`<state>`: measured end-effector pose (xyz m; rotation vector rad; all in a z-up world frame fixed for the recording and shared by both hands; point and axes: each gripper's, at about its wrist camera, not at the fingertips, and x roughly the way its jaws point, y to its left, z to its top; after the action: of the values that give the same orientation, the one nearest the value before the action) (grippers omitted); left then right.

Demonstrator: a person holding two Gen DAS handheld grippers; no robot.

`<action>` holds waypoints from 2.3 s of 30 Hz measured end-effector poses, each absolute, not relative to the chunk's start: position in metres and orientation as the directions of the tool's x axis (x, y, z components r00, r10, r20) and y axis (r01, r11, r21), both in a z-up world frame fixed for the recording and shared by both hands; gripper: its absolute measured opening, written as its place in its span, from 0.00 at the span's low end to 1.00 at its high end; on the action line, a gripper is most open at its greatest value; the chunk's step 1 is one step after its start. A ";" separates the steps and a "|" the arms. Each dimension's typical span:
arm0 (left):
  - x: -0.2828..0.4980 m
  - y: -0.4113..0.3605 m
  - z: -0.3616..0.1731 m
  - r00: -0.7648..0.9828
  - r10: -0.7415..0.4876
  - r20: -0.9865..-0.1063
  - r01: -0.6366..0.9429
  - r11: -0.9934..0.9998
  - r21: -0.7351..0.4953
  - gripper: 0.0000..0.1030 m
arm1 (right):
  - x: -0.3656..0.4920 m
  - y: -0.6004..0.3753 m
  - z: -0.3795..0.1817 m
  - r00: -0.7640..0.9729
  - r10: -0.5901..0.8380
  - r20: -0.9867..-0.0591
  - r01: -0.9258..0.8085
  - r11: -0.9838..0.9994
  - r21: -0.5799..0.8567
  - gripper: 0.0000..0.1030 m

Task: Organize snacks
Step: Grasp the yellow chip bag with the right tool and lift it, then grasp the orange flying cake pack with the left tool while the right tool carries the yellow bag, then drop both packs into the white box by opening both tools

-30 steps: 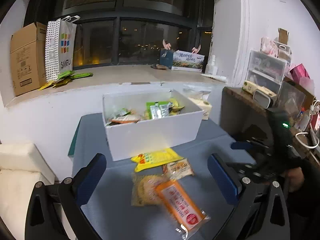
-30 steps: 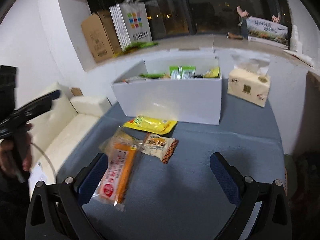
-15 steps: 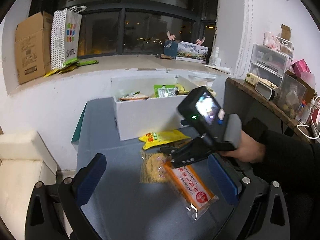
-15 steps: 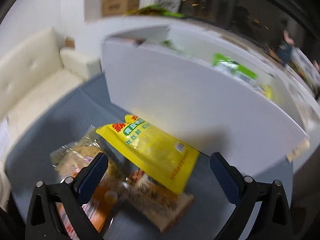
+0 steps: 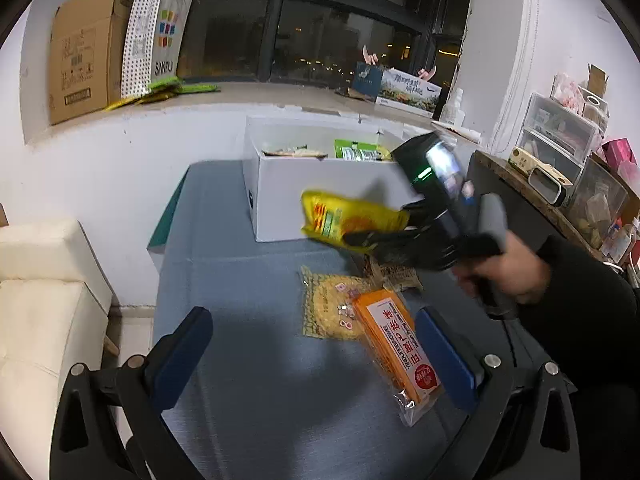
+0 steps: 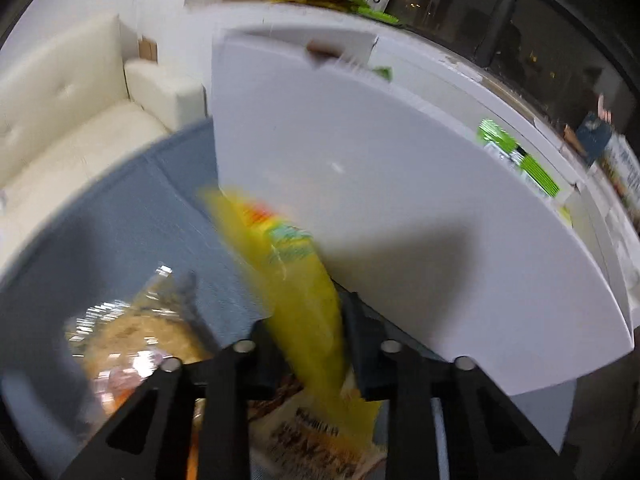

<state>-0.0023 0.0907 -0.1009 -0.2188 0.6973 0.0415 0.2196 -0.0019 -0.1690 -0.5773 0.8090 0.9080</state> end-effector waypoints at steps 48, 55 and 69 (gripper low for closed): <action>0.087 0.055 -0.026 0.812 -0.098 -0.575 -0.031 0.977 -0.211 0.59 | 0.196 -0.181 -0.045 0.391 0.744 -0.542 -0.719 0.614 0.325 0.19; 0.203 0.096 0.013 0.830 -0.080 -0.552 -0.024 0.984 -0.179 0.59 | 0.279 -0.138 -0.019 0.417 0.720 -0.554 -0.659 0.660 0.362 0.19; 0.295 0.117 -0.024 0.757 -0.015 -0.653 -0.087 0.988 -0.124 1.00 | 0.374 -0.090 -0.045 0.493 0.576 -0.652 -0.505 0.800 0.325 1.00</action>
<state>0.2945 0.1171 -0.0235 -0.1502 0.7115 0.0395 0.3737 -0.0905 -0.0452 0.0947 0.8270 0.6571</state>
